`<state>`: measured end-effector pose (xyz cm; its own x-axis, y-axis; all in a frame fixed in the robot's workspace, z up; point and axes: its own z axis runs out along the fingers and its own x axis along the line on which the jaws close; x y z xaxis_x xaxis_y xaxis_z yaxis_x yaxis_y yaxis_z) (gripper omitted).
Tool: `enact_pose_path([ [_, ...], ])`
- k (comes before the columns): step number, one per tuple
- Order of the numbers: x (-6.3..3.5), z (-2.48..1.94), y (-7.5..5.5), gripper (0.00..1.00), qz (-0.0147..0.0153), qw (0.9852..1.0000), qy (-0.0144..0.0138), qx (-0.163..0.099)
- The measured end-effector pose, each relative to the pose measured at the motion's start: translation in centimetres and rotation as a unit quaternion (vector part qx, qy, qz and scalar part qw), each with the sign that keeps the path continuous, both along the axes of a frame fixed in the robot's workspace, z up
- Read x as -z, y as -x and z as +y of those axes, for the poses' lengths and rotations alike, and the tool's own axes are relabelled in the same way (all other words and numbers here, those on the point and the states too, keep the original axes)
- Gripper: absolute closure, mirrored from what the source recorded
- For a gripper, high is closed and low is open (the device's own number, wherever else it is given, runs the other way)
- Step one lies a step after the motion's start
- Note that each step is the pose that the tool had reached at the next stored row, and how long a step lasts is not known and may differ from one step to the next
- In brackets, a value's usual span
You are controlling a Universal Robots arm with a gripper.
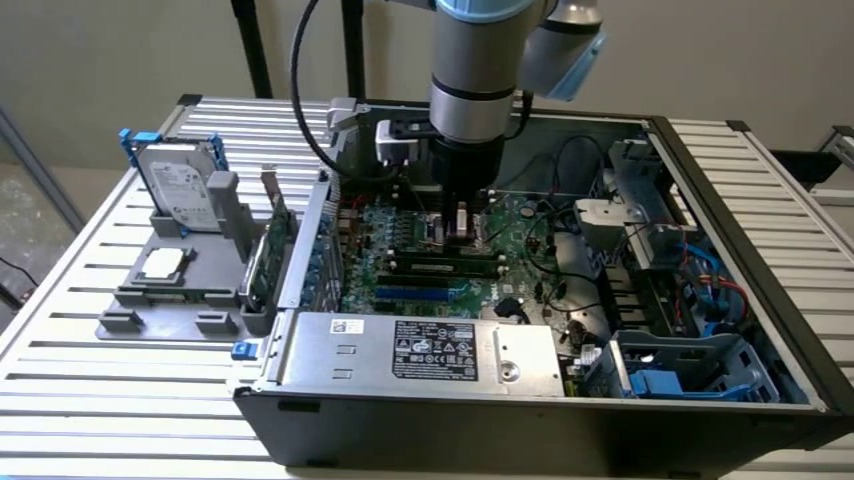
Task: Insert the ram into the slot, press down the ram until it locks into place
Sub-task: 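Press down the ram until it locks into place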
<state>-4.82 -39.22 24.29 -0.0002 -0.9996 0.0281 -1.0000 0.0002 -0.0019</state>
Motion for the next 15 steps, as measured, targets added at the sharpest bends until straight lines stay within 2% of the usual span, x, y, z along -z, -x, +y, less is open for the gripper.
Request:
enact_pose_path([
  [4,-1.15,0.00,-0.30,0.89,0.0027,1.0000,0.0001,0.000],
  [15,-1.23,0.00,-0.34,0.89,0.0031,1.0000,0.0000,0.000],
])
